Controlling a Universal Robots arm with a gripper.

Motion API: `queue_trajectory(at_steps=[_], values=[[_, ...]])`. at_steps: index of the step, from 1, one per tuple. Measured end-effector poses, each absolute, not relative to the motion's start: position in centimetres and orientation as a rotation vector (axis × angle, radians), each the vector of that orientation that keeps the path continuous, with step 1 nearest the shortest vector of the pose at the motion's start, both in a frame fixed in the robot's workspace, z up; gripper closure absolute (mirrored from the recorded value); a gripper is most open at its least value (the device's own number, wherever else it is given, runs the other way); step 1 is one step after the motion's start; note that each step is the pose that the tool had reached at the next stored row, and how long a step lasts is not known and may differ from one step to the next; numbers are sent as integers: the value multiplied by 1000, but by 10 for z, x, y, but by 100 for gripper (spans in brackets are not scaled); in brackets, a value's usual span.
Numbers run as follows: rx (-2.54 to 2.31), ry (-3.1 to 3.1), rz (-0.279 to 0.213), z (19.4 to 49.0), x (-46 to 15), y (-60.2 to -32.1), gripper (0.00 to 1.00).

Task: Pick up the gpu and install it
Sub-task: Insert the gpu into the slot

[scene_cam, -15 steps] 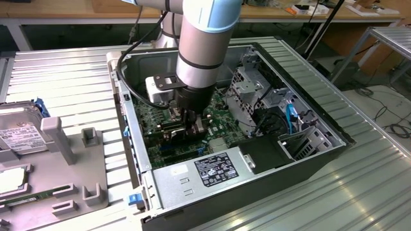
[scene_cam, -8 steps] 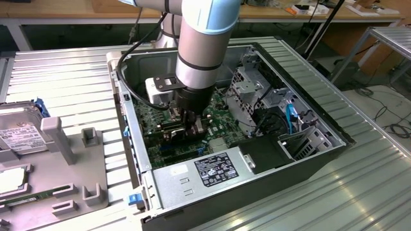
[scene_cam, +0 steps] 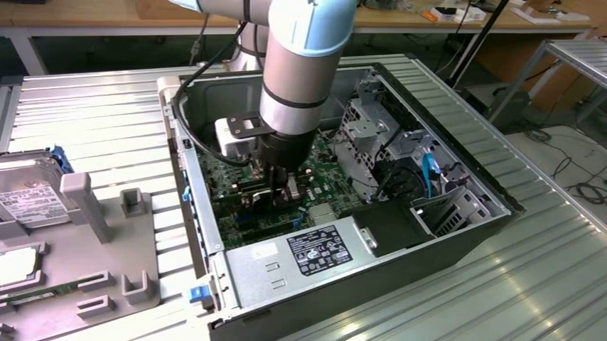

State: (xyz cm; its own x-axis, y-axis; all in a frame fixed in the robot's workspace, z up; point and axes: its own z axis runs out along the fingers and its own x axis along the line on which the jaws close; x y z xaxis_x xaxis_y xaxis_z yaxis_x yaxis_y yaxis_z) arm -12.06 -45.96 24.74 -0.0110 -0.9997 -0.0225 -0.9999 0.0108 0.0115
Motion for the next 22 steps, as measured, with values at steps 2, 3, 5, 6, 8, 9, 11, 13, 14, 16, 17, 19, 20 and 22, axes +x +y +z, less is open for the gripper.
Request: queue_trajectory(at_steps=[2, 3, 5, 6, 8, 9, 11, 13, 14, 16, 17, 19, 20, 22], values=[[-2203, 2227, 38, 247, -121, -460, 54], [-2203, 2227, 38, 247, -121, -460, 48], [-2194, 2236, 38, 248, -121, -460, 48], [-2189, 2242, 38, 249, -121, -460, 48], [-2180, 2250, 38, 255, -121, -460, 48], [-2178, 2252, 38, 260, -121, -460, 48], [-2176, 2254, 38, 277, -121, -460, 48], [-2176, 2254, 38, 288, -121, -459, 48], [-2176, 2254, 38, 292, -121, -459, 48], [-2175, 2254, 38, 308, -121, -459, 48], [-2175, 2255, 38, 314, -121, -459, 48], [-2173, 2254, 40, 316, -121, -459, 48], [-2172, 2253, 43, 316, -121, -459, 48], [-2170, 2251, 48, 316, -121, -459, 48]])
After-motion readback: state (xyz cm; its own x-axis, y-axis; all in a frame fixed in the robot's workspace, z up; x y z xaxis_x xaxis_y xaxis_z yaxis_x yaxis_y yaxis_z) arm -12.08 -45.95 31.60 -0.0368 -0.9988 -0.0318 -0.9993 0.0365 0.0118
